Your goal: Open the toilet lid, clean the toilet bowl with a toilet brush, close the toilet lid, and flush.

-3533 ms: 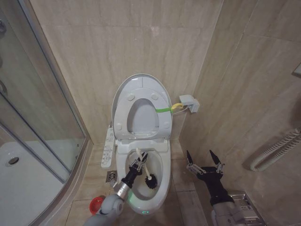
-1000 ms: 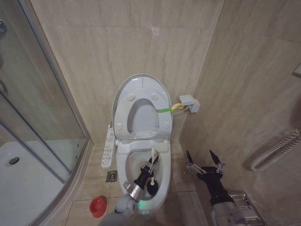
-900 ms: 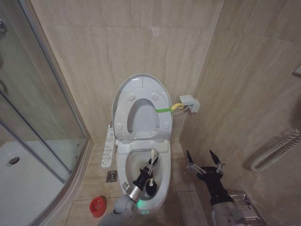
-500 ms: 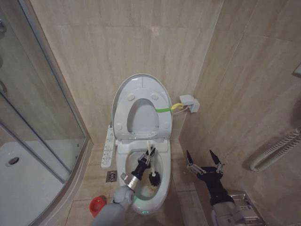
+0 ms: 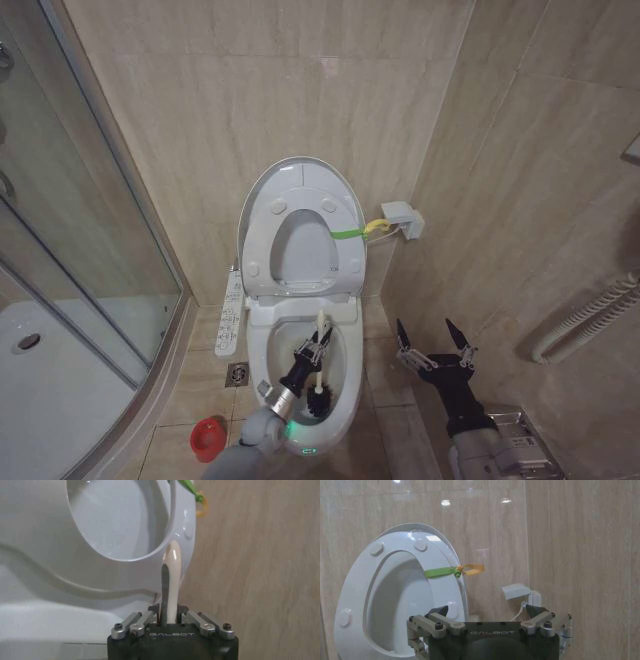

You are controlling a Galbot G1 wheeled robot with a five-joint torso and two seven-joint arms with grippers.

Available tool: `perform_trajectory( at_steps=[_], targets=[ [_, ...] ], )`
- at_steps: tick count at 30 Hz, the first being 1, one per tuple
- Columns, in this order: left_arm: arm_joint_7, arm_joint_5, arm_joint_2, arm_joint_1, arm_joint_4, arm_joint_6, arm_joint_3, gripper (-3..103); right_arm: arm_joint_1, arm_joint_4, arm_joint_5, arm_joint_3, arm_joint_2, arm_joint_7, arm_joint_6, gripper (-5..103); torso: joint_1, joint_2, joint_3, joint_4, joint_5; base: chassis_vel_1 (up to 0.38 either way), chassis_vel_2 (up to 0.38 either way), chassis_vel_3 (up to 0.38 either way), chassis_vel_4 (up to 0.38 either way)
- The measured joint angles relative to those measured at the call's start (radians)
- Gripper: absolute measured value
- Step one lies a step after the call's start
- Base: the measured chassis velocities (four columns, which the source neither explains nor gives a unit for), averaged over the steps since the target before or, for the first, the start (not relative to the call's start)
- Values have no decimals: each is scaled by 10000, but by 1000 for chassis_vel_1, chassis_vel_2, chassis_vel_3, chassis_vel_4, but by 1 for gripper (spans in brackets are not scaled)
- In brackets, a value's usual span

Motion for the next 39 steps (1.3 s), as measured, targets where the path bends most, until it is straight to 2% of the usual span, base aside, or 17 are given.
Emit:
perform_trajectory(
  at_steps=[1, 3, 9, 13, 24, 32, 39],
  targets=[
    [4, 451, 265, 3, -5, -85, -80, 22, 0, 0, 0, 0, 0, 0, 0, 100, 0, 0, 0, 1, 1, 0, 0, 0, 0],
    [64, 831, 631, 26, -1, -281, -181, 22, 0, 0, 0, 0, -1, 0, 0, 100, 0, 0, -1, 3, 2, 0, 0, 0, 0],
    [380, 1015, 1450, 99, -288, -308, -319, 22, 0, 0, 0, 0, 0, 0, 0, 100, 0, 0, 0, 3, 1, 0, 0, 0, 0],
    [404, 958, 1703, 46, -315, -275, -348, 22, 0, 0, 0, 0, 0, 0, 0, 100, 0, 0, 0, 3, 2, 0, 0, 0, 0],
    [359, 822, 1529, -414, 321, -157, 4, 22, 0, 0, 0, 0, 0, 0, 0, 100, 0, 0, 0, 2, 1, 0, 0, 0, 0],
    [346, 406, 1506, -1471, 1348, 117, 1166, 22, 0, 0, 0, 0, 0, 0, 0, 100, 0, -1, 0, 2, 3, 0, 0, 0, 0],
    [349, 175, 1608, -1901, 1531, 178, 2129, 22, 0, 0, 0, 0, 0, 0, 0, 100, 0, -1, 0, 3, 4, 0, 0, 0, 0]
  ],
)
